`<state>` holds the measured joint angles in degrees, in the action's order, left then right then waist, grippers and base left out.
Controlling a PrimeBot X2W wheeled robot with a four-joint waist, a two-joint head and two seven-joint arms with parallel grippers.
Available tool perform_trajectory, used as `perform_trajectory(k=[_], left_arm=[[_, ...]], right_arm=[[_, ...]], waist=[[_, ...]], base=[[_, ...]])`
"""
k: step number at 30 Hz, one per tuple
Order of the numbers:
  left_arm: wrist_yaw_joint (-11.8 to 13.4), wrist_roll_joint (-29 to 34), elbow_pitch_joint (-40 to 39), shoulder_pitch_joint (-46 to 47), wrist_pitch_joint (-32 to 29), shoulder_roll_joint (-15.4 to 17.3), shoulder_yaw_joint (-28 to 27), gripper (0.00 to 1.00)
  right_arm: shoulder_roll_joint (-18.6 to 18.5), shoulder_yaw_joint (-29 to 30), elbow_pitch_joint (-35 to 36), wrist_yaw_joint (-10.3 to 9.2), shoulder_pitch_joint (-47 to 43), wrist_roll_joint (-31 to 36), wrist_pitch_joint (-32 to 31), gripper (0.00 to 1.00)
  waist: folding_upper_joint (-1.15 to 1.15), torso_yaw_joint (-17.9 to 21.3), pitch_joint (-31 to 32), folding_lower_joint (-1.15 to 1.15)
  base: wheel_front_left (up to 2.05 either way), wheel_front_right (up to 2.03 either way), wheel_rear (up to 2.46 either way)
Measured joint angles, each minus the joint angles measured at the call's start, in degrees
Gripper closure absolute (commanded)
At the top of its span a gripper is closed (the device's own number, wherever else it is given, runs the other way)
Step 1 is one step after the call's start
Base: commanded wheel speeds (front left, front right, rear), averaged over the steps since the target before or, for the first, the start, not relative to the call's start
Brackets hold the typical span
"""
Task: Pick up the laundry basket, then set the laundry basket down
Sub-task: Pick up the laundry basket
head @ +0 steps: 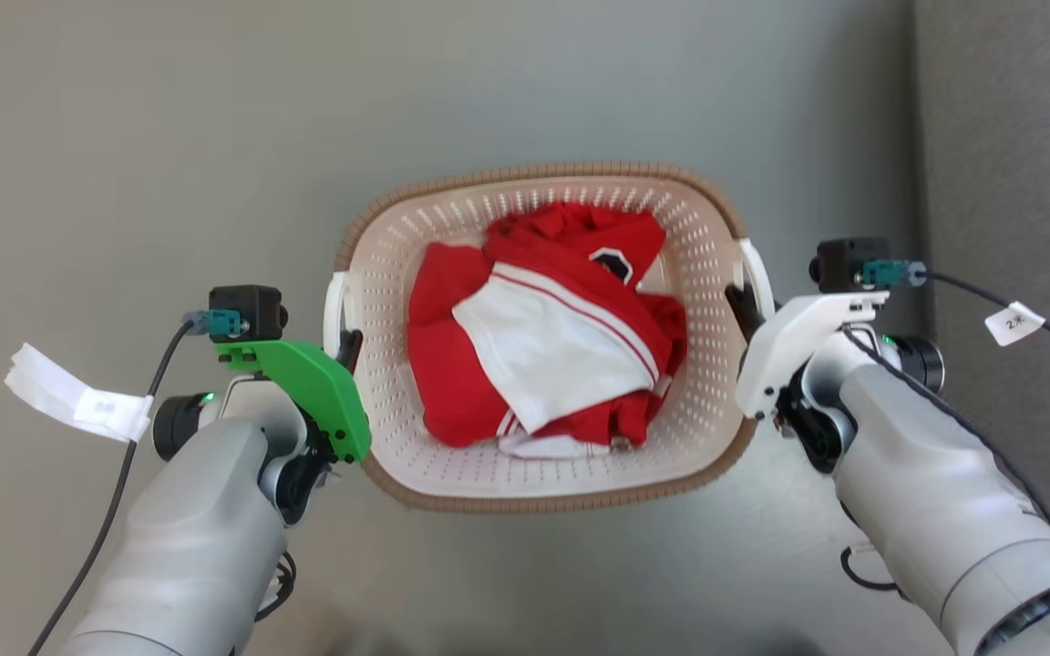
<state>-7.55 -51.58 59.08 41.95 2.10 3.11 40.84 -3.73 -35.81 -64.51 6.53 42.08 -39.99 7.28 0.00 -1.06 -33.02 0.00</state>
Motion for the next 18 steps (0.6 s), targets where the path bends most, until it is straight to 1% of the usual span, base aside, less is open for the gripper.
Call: perform_trajectory(k=[12, 18], left_arm=[[0.00, -2.78, 1.72, -3.05, -4.45, 0.51, 1.69, 1.00], [0.00, -4.10, 2.36, -4.49, -6.60, 0.51, 2.53, 1.00]], right_arm=[[0.05, -3.24, 0.48, -0.01, -3.47, -5.92, -6.97, 1.00], [0.05, -4.09, 0.16, -0.01, -4.43, -7.59, -9.92, 1.00]], waist=[[0.00, 1.41, 9.78, 0.00], [0.00, 2.35, 14.69, 0.00]], base=[[0.00, 0.00, 0.00], [0.00, 0.00, 0.00]])
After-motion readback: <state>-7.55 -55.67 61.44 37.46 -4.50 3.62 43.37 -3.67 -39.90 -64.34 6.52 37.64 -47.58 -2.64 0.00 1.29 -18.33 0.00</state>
